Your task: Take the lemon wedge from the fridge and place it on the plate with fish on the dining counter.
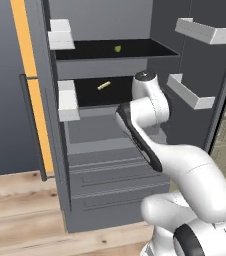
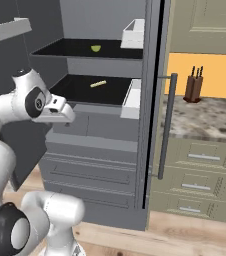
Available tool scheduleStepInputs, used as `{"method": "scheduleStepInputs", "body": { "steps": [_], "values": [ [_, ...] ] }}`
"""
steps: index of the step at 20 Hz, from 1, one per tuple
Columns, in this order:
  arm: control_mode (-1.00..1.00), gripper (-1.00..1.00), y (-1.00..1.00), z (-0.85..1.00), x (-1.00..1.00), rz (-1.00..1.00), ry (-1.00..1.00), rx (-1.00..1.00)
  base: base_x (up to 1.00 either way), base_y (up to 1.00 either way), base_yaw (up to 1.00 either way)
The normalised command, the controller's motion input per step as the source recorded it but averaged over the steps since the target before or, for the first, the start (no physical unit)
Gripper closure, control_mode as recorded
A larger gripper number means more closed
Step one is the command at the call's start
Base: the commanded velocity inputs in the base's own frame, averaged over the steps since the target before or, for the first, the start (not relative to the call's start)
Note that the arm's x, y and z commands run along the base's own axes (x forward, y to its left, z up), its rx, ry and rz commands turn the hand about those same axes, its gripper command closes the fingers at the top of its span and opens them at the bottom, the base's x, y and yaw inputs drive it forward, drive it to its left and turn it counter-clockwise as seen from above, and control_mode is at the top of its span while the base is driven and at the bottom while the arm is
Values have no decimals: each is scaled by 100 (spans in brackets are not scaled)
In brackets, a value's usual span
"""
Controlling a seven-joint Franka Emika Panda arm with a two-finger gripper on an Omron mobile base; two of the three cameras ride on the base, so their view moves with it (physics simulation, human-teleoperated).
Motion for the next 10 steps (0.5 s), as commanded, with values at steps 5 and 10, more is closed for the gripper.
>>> {"method": "scheduleStepInputs", "body": {
  "steps": [5, 10],
  "values": [
    [-100, -100, -37, 3, -44, -1, -57, 7, 0, 0, 0],
    [-100, -100, -11, 10, -22, 0, -33, 3, 0, 0, 0]
  ]
}}
